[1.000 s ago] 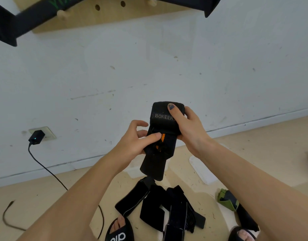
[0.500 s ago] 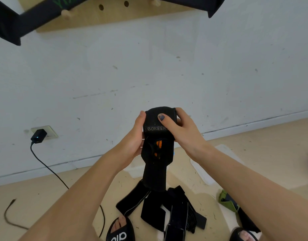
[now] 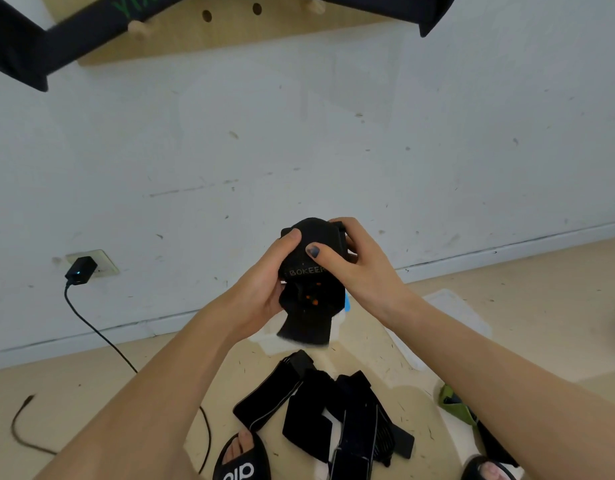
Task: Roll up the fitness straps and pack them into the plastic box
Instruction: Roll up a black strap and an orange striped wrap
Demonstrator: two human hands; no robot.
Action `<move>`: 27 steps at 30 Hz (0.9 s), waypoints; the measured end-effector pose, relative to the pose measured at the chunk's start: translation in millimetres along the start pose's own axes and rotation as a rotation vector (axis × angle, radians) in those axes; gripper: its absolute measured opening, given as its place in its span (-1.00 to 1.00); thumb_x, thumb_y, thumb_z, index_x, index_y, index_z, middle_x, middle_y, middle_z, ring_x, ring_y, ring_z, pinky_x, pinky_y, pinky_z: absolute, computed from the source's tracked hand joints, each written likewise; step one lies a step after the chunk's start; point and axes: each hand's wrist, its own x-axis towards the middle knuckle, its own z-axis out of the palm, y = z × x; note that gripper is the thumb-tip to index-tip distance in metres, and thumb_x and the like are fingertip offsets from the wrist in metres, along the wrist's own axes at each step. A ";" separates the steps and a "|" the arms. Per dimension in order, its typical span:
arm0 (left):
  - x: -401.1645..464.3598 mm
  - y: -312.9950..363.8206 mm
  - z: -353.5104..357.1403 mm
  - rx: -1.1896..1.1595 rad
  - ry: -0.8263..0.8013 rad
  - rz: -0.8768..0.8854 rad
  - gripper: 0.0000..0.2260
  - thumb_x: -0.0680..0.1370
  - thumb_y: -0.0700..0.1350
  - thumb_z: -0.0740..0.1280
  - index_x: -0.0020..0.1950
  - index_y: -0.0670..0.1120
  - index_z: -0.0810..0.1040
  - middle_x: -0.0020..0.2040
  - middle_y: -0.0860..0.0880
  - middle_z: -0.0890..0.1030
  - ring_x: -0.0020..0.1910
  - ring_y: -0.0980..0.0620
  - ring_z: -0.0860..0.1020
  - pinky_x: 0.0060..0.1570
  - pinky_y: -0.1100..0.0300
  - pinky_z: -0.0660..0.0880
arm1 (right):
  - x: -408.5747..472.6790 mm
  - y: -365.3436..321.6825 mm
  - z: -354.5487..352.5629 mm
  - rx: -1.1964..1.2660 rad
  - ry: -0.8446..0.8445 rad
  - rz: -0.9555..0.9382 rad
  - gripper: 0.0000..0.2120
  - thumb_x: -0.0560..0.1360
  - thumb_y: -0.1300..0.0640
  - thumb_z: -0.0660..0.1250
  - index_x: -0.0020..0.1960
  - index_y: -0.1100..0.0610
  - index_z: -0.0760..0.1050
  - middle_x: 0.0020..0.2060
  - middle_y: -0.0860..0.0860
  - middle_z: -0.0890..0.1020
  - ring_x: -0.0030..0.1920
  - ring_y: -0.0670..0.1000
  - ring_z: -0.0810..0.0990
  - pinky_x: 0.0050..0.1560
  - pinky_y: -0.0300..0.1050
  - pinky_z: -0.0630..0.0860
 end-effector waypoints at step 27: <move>3.4 -7.5 4.3 0.039 0.053 0.133 -0.73 0.71 0.09 0.16 0.33 -0.01 0.41 0.27 -0.07 0.56 0.11 0.06 0.67 0.02 0.13 0.61 | -1.9 0.4 -8.0 0.016 -0.067 0.097 -0.77 0.56 -0.03 0.46 0.20 -0.05 0.56 0.12 0.00 0.65 0.17 -0.05 0.63 0.16 -0.08 0.61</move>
